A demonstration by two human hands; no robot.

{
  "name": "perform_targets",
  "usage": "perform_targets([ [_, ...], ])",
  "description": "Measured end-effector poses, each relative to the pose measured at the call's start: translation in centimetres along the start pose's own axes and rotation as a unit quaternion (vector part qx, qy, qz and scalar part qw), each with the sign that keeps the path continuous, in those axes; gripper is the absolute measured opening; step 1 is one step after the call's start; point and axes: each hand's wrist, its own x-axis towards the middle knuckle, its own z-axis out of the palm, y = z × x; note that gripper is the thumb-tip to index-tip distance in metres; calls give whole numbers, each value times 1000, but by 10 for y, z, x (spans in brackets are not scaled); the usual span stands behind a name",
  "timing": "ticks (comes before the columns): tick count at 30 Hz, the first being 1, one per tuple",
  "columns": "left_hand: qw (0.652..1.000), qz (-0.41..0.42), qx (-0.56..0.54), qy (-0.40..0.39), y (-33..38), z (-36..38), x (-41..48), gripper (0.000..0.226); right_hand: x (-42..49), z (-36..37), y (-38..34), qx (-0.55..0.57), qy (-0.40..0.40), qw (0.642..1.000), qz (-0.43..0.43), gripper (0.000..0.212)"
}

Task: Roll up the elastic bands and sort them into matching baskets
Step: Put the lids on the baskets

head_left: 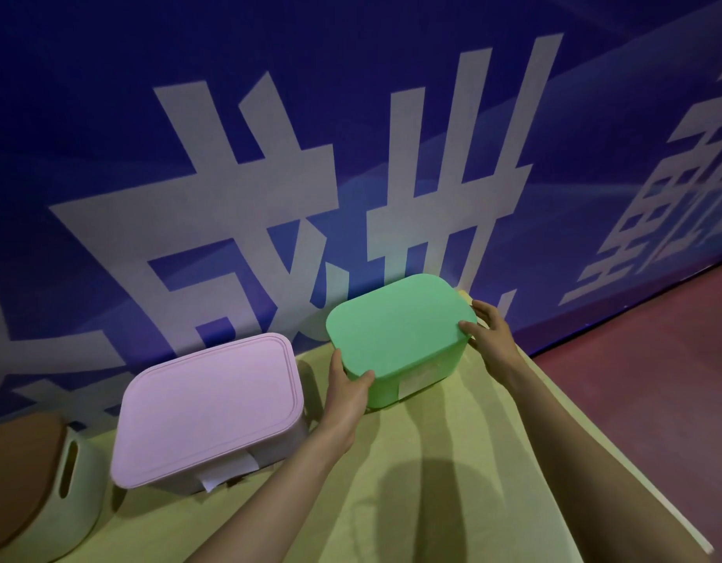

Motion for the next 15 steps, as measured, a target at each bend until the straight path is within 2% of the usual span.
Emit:
perform_targets([
  [3,999,3,50,-9,4,-1,-4,60,0,-1,1,8,-15,1000,1,48],
  [6,989,20,147,-5,12,2,-1,55,0,-2,3,21,-21,1000,-1,47],
  [9,963,69,261,27,16,7,7,52,-1,-1,6,24,-29,999,-3,47],
  [13,934,76,350,-8,14,13,17,63,-2,-5,12,21,-43,999,3,49],
  [15,905,70,419,-31,10,13,20,68,-2,-3,10,-59,-34,997,-27,48],
])
